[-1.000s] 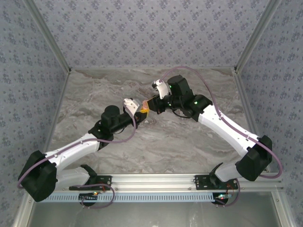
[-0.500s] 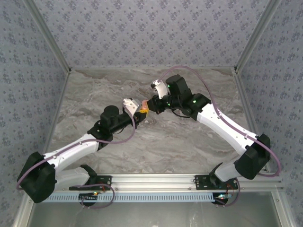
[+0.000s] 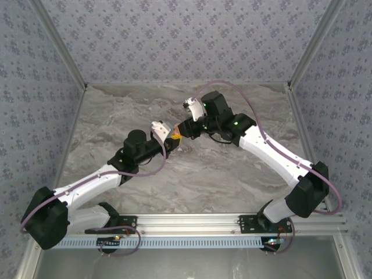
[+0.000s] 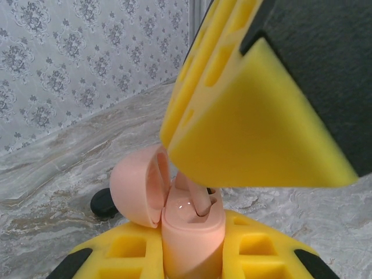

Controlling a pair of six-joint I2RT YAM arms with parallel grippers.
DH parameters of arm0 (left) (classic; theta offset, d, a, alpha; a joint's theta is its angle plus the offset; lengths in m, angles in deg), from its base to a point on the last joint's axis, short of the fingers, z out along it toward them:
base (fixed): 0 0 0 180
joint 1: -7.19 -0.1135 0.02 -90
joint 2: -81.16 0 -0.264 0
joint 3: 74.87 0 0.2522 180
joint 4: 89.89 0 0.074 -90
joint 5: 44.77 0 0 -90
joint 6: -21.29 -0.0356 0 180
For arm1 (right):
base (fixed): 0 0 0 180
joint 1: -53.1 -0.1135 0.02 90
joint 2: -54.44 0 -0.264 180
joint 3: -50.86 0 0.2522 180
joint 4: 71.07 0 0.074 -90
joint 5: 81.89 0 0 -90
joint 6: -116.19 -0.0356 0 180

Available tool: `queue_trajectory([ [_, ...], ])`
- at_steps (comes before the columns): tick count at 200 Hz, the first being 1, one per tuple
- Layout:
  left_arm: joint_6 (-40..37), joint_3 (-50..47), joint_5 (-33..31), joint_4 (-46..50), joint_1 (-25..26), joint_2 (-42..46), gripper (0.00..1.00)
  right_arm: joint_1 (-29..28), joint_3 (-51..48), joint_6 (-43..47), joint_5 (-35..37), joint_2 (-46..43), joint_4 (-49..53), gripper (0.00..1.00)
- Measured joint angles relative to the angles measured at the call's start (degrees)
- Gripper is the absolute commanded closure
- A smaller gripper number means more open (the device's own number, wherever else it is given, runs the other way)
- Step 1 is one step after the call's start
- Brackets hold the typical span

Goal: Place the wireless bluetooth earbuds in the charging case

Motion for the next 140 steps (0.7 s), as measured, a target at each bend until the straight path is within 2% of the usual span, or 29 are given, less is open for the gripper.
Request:
queue_trajectory([
  [22,0.0,0.0,0.0,-0.7,0.0,0.0,0.91,-0.4,0.1,0.0,-0.1,0.4,0.5,0.72],
  [106,0.5,0.0,0.0,-0.6,0.0,0.0,0.91,-0.5,0.8,0.0,0.5,0.7,1.4,0.75],
  [124,0.9,0.0,-0.3,-0.6,0.0,0.0,0.91,-0.5,0.8,-0.2,0.7,0.7,1.4,0.66],
  [140,0.9,0.0,-0.9,-0.5,0.0,0.0,0.92,-0.5,0.9,-0.5,0.6,0.7,1.3,0.65],
])
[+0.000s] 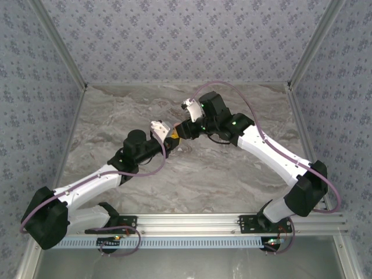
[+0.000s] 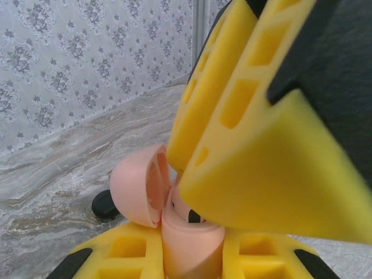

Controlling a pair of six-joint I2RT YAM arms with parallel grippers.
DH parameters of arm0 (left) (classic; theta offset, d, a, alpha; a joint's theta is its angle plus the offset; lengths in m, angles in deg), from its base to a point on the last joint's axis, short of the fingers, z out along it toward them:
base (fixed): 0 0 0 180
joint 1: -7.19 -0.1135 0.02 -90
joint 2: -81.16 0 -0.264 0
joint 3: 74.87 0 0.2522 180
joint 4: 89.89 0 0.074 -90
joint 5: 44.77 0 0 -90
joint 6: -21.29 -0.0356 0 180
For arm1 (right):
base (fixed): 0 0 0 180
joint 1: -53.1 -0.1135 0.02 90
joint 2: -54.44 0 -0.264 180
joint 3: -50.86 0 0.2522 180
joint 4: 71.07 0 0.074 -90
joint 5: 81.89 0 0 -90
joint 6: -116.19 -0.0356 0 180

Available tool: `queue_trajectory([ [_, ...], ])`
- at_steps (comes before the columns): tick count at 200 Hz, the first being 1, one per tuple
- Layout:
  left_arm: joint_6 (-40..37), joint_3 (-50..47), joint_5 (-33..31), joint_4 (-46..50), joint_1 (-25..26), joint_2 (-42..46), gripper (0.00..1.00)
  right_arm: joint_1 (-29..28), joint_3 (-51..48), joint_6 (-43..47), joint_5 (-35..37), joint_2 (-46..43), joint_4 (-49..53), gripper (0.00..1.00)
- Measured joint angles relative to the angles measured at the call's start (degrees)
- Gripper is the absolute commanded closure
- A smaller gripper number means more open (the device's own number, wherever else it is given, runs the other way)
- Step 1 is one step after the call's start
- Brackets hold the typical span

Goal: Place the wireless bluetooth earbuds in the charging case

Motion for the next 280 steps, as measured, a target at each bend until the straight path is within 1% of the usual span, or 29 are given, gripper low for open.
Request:
queue_trajectory([
  [20,0.0,0.0,-0.7,0.1,0.0,0.0,0.91,0.0,0.0,-0.2,0.3,-0.2,-0.1,0.59],
  [53,0.0,0.0,-1.1,0.0,0.0,0.0,0.91,1.0,-1.0,-1.3,2.8,-2.8,-0.7,0.57],
  [79,0.0,0.0,0.1,-0.1,0.0,0.1,0.91,4.7,-2.6,-2.0,2.4,-5.7,-1.1,0.6],
  [97,-0.1,0.0,2.2,-0.3,0.0,0.2,0.91,7.6,-2.9,-2.0,1.1,-6.2,-1.2,0.66],
  [100,-0.1,0.0,2.6,-0.3,0.0,0.2,0.92,8.2,-2.9,-2.2,0.7,-6.2,-1.2,0.67],
  [109,0.0,0.0,4.1,-0.7,0.0,0.2,0.92,9.5,-3.1,-1.9,-0.3,-6.1,-0.9,0.74],
  [128,-0.1,0.0,7.8,-1.4,0.0,0.2,0.92,12.0,-3.3,-1.8,-3.5,-5.5,-0.1,0.84],
  [146,-0.1,0.0,11.3,-1.5,0.0,0.2,0.92,14.0,-3.3,-1.5,-7.0,-4.4,0.4,0.9],
  [167,0.0,0.6,14.9,-1.6,0.0,0.2,0.92,15.4,-3.3,-0.6,-11.1,-2.6,1.6,0.92],
  [196,0.0,1.7,17.9,-2.5,0.0,0.2,0.92,15.5,-3.3,0.4,-16.4,0.0,2.4,0.92],
  [224,0.0,2.2,19.5,-3.3,0.0,0.1,0.92,15.2,-3.3,1.3,-20.0,1.1,2.9,0.92],
  [280,0.4,2.3,20.6,-4.2,0.0,-0.7,0.92,14.3,-3.3,2.0,-26.6,1.0,1.9,0.92],
])
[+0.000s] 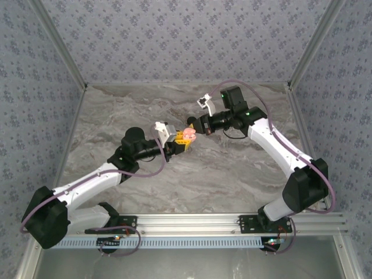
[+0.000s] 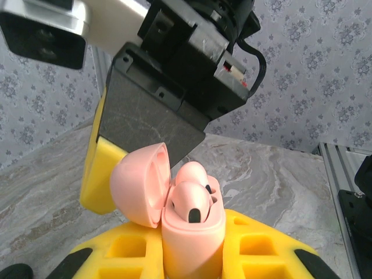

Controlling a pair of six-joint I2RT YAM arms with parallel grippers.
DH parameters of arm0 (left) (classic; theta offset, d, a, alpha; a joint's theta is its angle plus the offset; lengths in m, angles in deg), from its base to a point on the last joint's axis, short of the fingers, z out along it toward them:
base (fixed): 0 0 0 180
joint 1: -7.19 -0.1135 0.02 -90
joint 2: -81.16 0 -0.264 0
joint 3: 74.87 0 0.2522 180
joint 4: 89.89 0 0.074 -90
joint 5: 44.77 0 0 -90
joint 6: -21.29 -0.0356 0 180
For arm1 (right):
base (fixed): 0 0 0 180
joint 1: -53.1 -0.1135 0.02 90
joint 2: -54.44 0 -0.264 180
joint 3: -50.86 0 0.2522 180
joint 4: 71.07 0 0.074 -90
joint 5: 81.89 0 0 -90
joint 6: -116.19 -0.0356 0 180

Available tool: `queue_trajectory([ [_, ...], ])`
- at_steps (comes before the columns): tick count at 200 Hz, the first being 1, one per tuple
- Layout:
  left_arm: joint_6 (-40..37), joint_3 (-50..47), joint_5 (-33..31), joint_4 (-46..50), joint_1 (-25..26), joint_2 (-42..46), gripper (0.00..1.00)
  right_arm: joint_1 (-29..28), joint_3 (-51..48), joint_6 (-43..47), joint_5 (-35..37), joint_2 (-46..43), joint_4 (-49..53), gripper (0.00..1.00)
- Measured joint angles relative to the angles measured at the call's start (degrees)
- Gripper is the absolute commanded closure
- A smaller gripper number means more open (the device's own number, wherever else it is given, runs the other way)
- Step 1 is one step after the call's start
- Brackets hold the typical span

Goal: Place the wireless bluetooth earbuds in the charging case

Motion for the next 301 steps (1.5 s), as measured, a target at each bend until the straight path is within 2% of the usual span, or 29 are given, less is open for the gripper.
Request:
queue_trajectory([
  [80,0.2,0.0,-0.9,0.4,0.0,-0.5,0.92,0.2,-2.1,2.0,-3.5,-3.8,-1.8,0.91],
  [97,0.4,0.0,-2.0,0.8,0.0,-1.2,0.91,0.1,-2.1,2.3,-2.9,-4.5,-1.6,0.85],
  [117,1.1,0.7,-4.2,2.1,0.0,-2.2,0.9,-0.1,-2.1,1.9,2.4,-5.0,-1.0,0.84],
  [151,4.2,4.5,-9.6,6.8,0.0,-5.0,0.87,0.2,-2.1,-0.2,18.8,-5.3,1.0,0.82],
  [189,11.8,8.5,-16.3,12.2,-1.2,-10.6,0.86,2.0,-3.3,-2.5,30.3,-5.4,2.0,0.81],
  [235,21.8,17.9,-19.3,25.1,-3.6,-23.1,0.88,2.7,-5.7,-3.6,34.4,-5.6,3.1,0.8],
  [301,29.7,25.0,-15.4,29.9,-5.3,-38.0,0.89,2.8,-7.8,-3.8,35.1,-5.6,3.4,0.8],
])
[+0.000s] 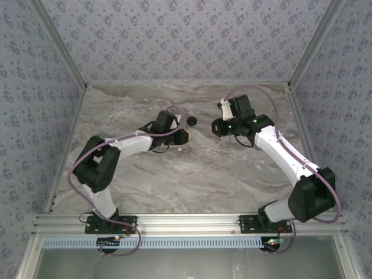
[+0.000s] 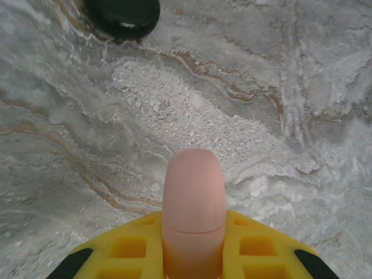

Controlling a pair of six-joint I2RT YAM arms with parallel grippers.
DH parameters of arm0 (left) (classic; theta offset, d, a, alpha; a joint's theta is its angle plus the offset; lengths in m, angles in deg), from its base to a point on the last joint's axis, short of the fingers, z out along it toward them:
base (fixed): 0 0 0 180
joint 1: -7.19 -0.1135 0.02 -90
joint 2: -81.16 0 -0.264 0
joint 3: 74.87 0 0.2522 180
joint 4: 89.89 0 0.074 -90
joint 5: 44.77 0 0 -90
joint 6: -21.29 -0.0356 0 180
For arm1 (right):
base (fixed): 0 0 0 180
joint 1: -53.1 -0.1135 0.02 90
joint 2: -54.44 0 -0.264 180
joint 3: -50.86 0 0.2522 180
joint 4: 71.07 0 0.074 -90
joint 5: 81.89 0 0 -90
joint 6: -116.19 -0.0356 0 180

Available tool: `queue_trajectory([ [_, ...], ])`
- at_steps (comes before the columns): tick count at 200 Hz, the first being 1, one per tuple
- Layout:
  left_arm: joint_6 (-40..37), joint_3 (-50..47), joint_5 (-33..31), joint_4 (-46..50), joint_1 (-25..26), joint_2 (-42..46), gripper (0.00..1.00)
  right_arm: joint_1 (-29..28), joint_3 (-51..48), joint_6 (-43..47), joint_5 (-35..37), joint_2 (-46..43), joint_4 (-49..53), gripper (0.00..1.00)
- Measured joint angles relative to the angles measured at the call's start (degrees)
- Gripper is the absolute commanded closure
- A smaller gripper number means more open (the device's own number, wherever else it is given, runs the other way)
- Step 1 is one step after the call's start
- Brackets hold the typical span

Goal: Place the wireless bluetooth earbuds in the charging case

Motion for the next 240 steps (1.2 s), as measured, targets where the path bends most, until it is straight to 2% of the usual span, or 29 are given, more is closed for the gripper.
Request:
queue_trajectory([
  [41,2.8,3.8,3.7,0.2,-0.7,-7.1,0.88,0.0,-1.8,-0.4,0.1,-0.2,0.2,0.79],
  [82,4.3,6.2,5.6,0.3,-0.7,-9.7,0.87,0.0,-1.9,-0.4,0.1,-0.2,0.4,0.79],
  [112,4.5,7.2,5.8,0.4,-0.7,-11.0,0.82,0.0,-1.9,-0.4,0.1,-0.2,0.4,0.78],
  [143,5.0,7.8,6.1,0.6,-0.8,-11.7,0.69,0.0,-1.9,-0.4,0.3,-0.2,0.7,0.78],
  [191,3.9,8.1,4.5,3.1,-0.7,-11.3,0.41,0.0,-1.9,-0.4,2.3,-0.2,0.8,0.73],
  [223,1.2,7.7,-0.5,7.1,-0.7,-7.9,0.32,0.3,-3.3,-0.4,6.3,-0.7,0.7,0.67],
  [240,-0.4,6.8,-4.1,9.4,-0.8,-4.0,0.28,0.5,-4.9,-0.6,9.8,-1.6,0.7,0.67],
])
